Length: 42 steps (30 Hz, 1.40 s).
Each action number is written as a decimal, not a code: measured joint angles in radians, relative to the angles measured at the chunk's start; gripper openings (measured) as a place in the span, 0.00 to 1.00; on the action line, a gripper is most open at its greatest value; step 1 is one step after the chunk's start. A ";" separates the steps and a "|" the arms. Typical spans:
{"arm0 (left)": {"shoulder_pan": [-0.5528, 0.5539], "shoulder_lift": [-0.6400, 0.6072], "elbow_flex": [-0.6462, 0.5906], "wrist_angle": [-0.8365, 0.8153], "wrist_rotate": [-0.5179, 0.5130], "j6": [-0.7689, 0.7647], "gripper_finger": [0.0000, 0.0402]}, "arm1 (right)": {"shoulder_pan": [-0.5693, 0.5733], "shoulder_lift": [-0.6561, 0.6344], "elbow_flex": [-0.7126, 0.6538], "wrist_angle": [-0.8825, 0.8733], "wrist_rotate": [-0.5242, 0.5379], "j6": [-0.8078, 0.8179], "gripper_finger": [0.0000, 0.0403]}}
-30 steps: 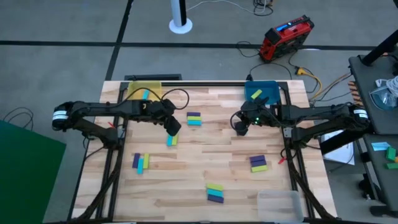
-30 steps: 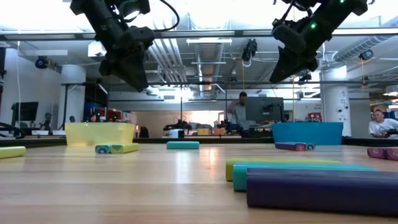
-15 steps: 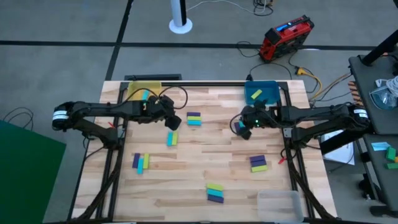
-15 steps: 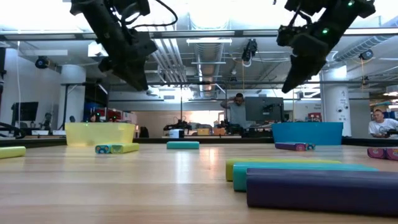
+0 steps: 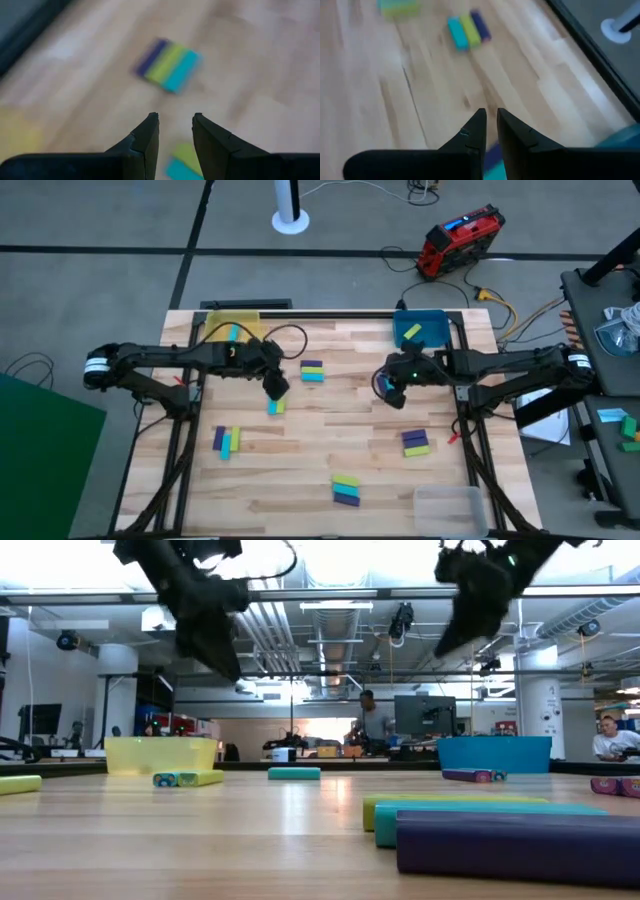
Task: Sort blocks
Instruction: Put the green block into the blue bin
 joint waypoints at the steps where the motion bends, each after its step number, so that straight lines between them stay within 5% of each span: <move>1: -0.001 0.000 0.000 0.037 0.070 0.041 0.24 | -0.001 0.000 0.027 -0.002 -0.002 0.060 0.09; 5: -0.001 0.001 -0.001 0.128 0.377 0.110 0.24 | 0.007 0.000 0.182 -0.122 -0.098 0.335 0.09; 9: -0.018 0.001 0.040 0.184 0.485 0.046 0.24 | 0.070 0.000 0.309 -0.174 -0.157 0.526 0.09; 18: -0.036 0.000 0.186 0.174 0.439 0.087 0.24 | 0.167 0.017 0.370 -0.256 -0.113 0.631 0.09; 25: -0.037 0.000 0.221 0.133 0.416 0.110 0.24 | 0.199 0.126 0.361 -0.444 -0.119 0.413 0.09; 35: -0.043 0.016 0.189 0.089 0.341 -0.216 0.24 | 0.265 0.239 0.256 -0.396 -0.278 0.124 0.09; 42: -0.050 0.019 0.189 -0.001 0.342 -0.369 0.24 | 0.416 0.210 0.104 -0.199 -0.281 0.261 0.09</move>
